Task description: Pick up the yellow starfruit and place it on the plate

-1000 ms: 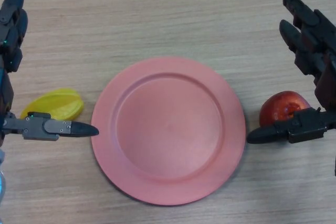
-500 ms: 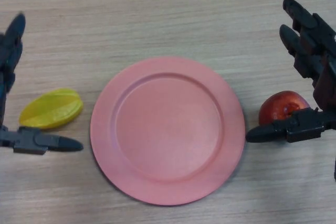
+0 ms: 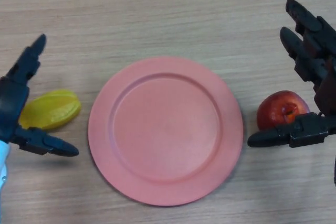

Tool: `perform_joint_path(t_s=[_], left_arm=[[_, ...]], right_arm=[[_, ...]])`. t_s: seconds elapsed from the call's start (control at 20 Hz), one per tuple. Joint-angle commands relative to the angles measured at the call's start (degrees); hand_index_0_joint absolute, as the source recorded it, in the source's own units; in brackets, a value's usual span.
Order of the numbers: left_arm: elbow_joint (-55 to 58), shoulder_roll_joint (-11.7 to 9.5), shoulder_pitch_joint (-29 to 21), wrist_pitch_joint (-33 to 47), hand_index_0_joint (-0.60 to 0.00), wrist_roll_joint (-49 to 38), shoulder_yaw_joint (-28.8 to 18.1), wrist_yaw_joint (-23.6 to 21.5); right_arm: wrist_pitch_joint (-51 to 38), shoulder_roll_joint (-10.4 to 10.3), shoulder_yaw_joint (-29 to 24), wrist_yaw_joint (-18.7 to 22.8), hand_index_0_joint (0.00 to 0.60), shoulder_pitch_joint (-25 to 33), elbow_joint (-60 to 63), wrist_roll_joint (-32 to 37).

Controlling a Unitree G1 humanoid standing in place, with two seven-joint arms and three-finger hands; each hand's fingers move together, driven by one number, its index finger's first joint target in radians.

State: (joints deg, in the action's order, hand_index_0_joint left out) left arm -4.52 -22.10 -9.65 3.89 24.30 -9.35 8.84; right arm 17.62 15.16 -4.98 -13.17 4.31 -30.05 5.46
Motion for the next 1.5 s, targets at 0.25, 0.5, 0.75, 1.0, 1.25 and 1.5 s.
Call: perform_joint_path(t_s=[0.25,0.5,0.75,1.0,1.25,1.5], left_arm=[[-3.3,-4.2,-4.0,8.8,0.000,6.3,-1.4,-5.3],[-6.5,-5.2,-4.6,11.4,0.000,11.7,-0.6,-6.3],[-4.8,-4.5,-3.8,7.3,-0.051,9.9,-2.0,-8.1],[-4.1,-5.1,-3.8,6.2,-0.563,9.4,-2.2,-8.5],[-4.0,-6.0,-4.6,5.9,-0.600,10.5,-3.7,-14.4],[-1.1,-6.4,-4.8,3.9,-0.600,9.7,-4.6,-17.5]], right_arm=[[-6.8,2.0,-5.3,1.2,0.000,1.1,-3.1,1.8],[-7.1,2.2,-6.0,2.0,0.000,1.4,-3.2,3.1],[-6.5,2.2,-5.8,2.1,0.000,1.3,-3.1,2.4],[-5.9,1.9,-5.5,2.3,0.551,1.2,-3.3,2.8],[-5.1,1.8,-5.4,2.5,0.550,1.6,-3.7,3.4],[-4.2,1.9,-5.0,2.8,0.000,1.7,-3.1,3.0]])
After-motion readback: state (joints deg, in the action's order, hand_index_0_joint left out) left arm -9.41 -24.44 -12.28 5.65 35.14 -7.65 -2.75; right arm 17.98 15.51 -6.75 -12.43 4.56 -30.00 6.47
